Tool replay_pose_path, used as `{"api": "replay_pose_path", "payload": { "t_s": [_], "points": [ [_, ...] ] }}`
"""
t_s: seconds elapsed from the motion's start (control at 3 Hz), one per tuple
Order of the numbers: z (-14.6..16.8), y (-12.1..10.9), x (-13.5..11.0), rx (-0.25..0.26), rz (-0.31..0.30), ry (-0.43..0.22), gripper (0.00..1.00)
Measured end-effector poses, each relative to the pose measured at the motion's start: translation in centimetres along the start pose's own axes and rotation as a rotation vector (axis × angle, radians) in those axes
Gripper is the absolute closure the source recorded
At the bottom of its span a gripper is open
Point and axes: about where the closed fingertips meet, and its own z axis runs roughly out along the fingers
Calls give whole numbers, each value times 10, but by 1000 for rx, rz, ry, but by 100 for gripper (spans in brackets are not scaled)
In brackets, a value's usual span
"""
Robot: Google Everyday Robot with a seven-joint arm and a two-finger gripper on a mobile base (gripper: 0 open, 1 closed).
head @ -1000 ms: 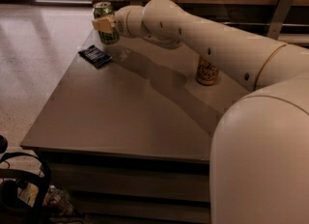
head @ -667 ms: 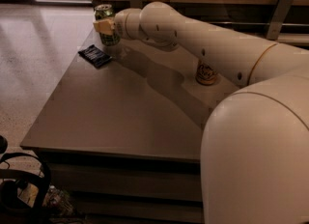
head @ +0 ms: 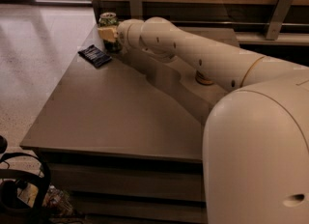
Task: Move green can near rxbar blueberry
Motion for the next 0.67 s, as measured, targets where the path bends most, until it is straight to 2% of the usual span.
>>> {"api": "replay_pose_path", "payload": {
  "t_s": [0.33,0.67],
  "points": [
    [2,-1,7,1,13,-9,100],
    [1,-1,4,1,13,-9,82]
  ]
}}
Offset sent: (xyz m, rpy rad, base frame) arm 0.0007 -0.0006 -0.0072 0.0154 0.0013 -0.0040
